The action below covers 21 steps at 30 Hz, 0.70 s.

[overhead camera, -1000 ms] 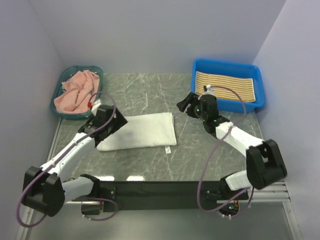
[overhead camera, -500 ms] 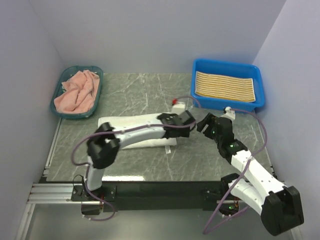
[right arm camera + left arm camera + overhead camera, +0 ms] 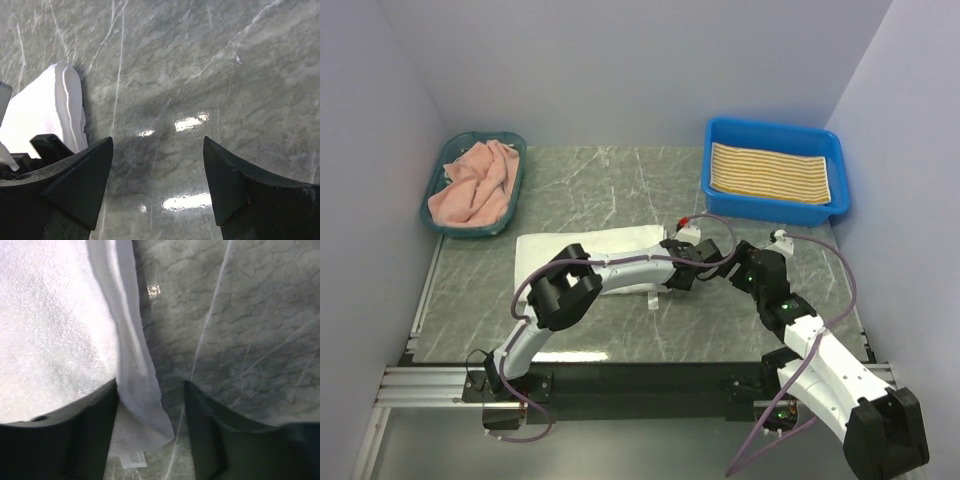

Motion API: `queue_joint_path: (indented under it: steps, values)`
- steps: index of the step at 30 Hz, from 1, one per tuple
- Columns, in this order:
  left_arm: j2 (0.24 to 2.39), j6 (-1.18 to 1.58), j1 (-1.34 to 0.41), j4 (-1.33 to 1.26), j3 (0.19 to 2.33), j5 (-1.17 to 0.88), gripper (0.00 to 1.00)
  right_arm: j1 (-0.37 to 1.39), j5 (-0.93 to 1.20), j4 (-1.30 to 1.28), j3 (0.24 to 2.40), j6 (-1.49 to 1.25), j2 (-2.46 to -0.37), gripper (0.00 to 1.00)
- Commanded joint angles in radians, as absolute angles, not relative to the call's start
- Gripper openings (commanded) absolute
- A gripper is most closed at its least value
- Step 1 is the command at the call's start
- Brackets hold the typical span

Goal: Fold and stack the towels
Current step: Neatly place the folded towel into the bin

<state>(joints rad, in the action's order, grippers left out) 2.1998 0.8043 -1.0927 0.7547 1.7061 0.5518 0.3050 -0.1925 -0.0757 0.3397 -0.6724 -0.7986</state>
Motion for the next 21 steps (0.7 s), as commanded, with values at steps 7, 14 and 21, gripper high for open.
queue_joint_path:
  steps: [7, 14, 21]
  values:
    - [2.146, 0.848, -1.092, 0.655, 1.545, 0.502, 0.01, 0.295, -0.101, -0.002, 0.362, -0.67, -0.871, 0.78]
    - [1.907, 0.785, -1.086, 0.467, 1.388, 0.451, 0.01, 0.275, 0.233, 0.162, 0.448, -0.736, -1.11, 0.85]
    - [1.844, 0.739, -1.072, 0.388, 1.33, 0.399, 0.01, 0.316, 0.442, 0.357, 0.535, -0.876, -1.386, 0.86]
